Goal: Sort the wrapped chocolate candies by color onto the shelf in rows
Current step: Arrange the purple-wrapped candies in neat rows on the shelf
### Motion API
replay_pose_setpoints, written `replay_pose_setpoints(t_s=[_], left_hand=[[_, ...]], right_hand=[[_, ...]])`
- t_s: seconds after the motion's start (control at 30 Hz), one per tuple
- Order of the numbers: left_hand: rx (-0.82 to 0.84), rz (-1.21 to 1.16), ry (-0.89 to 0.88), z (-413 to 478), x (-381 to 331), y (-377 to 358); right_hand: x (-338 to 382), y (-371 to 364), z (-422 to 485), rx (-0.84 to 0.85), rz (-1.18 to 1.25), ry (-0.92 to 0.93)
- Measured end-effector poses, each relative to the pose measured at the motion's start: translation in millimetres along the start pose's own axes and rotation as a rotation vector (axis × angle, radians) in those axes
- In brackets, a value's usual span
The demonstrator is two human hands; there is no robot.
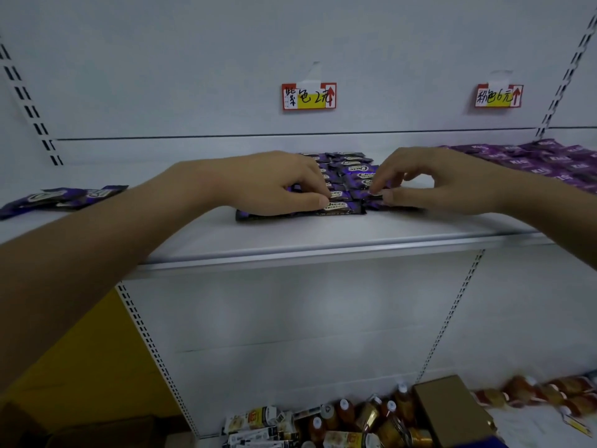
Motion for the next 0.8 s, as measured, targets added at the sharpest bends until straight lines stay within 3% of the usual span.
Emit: replay_pose_setpoints(t_s=[0.23, 0.37, 0.5, 0.67, 0.8], left_hand=[[-0.060, 0.018, 0.035, -4, 12, 10], [-0.108, 0.035, 0.169, -30, 42, 33], [-0.099, 0.051, 0.333, -79, 77, 51], [-0.041, 0.065, 0.505, -158, 119, 55], [0.108, 0.113, 0.680, -204, 150, 40]], right_hand=[[-10, -9, 9, 0.070, -0.082, -0.053], [7, 2, 23, 0.011, -0.112, -0.037], [52, -17, 63, 0.056, -0.093, 0.058], [119, -67, 115, 0.189, -0.131, 0.240], [157, -94, 151, 0.218, -0.091, 0.240]])
Point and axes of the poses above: each hand's wrist, its own z-axis towards the middle knuckle, its own y-axis out of the back of the hand, x = y × z, the point moved 6 cm from there along z, towards the middle knuckle, and after that the axes turned 2 degrees about y, right-handed, at the moved point
